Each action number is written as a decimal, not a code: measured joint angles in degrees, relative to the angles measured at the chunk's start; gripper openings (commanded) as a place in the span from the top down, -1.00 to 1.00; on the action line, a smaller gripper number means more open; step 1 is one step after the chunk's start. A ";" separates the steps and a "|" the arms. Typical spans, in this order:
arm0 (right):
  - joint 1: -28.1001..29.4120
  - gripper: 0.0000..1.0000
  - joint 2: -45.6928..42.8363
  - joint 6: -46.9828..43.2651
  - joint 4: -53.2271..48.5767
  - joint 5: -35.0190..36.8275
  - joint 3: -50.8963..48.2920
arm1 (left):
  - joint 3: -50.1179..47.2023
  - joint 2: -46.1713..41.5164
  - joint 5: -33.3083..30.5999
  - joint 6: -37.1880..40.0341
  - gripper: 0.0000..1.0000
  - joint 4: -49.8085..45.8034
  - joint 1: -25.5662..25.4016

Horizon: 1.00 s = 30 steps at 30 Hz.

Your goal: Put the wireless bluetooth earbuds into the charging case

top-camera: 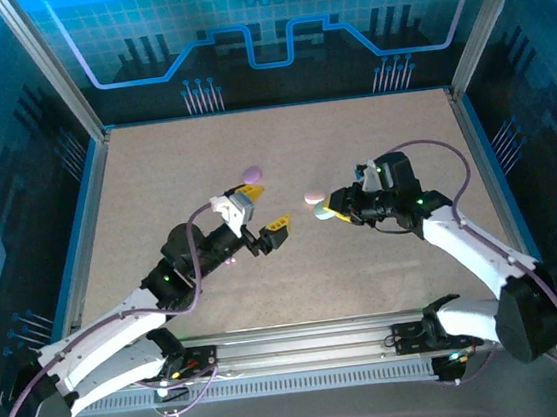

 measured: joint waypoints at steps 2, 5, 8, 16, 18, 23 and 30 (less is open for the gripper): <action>-0.35 0.90 3.28 -0.50 0.28 0.46 -0.50 | 0.00 -0.94 -1.62 -0.31 -0.75 -1.51 0.00; -0.74 0.87 8.52 -2.23 0.28 1.40 -0.04 | 0.02 -1.68 -3.63 -1.01 -0.78 -3.98 0.00; -1.53 0.85 14.73 -5.11 -1.07 1.99 2.56 | 0.04 -2.27 -5.27 -1.51 -0.81 -6.12 0.09; -9.92 0.84 25.90 -11.17 -3.30 1.88 13.07 | 0.79 -4.39 -7.48 -3.23 -0.88 -11.30 1.27; -11.63 0.83 28.50 -12.37 -3.98 1.53 16.31 | 0.90 -4.57 -7.74 -3.48 -0.92 -11.82 1.46; -13.18 0.84 37.18 -15.39 -5.27 0.70 24.46 | 0.96 -4.50 -7.78 -3.89 -0.96 -12.48 1.62; -13.49 0.76 44.37 -18.27 -7.58 -1.75 27.54 | 1.03 -4.50 -7.85 -4.04 -0.98 -12.57 1.68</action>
